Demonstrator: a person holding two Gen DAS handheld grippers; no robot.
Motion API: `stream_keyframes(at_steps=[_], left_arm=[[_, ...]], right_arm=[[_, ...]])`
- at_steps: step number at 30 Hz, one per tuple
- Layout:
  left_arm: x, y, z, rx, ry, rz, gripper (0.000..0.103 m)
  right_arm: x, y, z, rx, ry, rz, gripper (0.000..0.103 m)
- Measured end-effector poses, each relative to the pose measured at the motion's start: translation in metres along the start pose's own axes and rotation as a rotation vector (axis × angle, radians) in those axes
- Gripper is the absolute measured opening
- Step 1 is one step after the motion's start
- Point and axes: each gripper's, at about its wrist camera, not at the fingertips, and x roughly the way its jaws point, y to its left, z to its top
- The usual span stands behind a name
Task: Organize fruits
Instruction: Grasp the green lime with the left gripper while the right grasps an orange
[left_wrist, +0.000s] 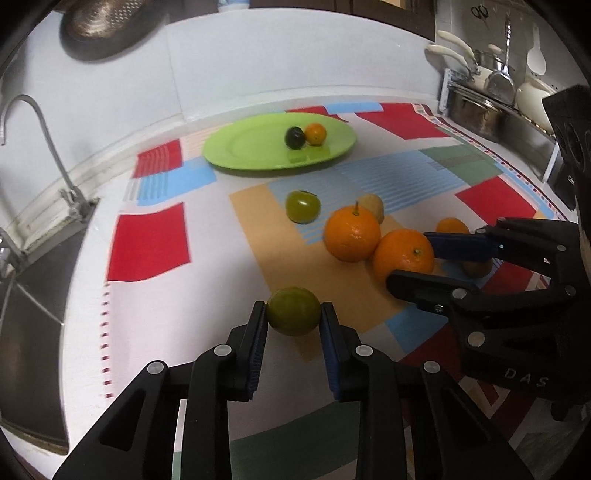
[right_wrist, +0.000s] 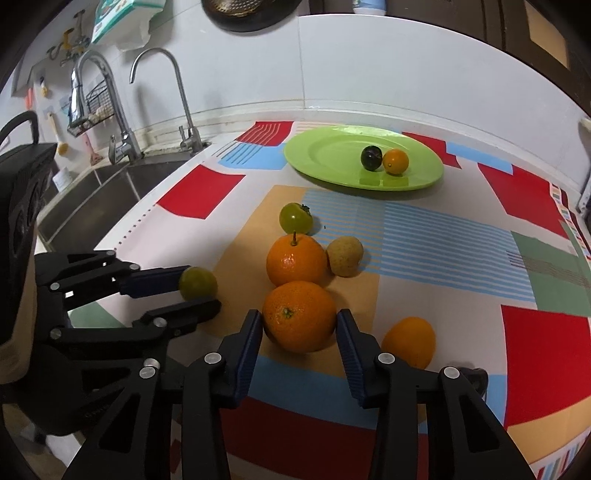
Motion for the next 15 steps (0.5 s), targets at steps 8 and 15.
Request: stream_keyframes(at_steps=[8,15], left_arm=[[-0.025,0.002,0.007,-0.064,-0.044,0.045,0.029],[-0.050,-0.002,0.021,-0.098,-0.095,0.056,0.029]], right_arm=[[-0.015,-0.003,0.007,0.003,-0.033,0.018,0.042],[-0.038,-0.008,0.016,0.011,-0.059,0.028,0.042]])
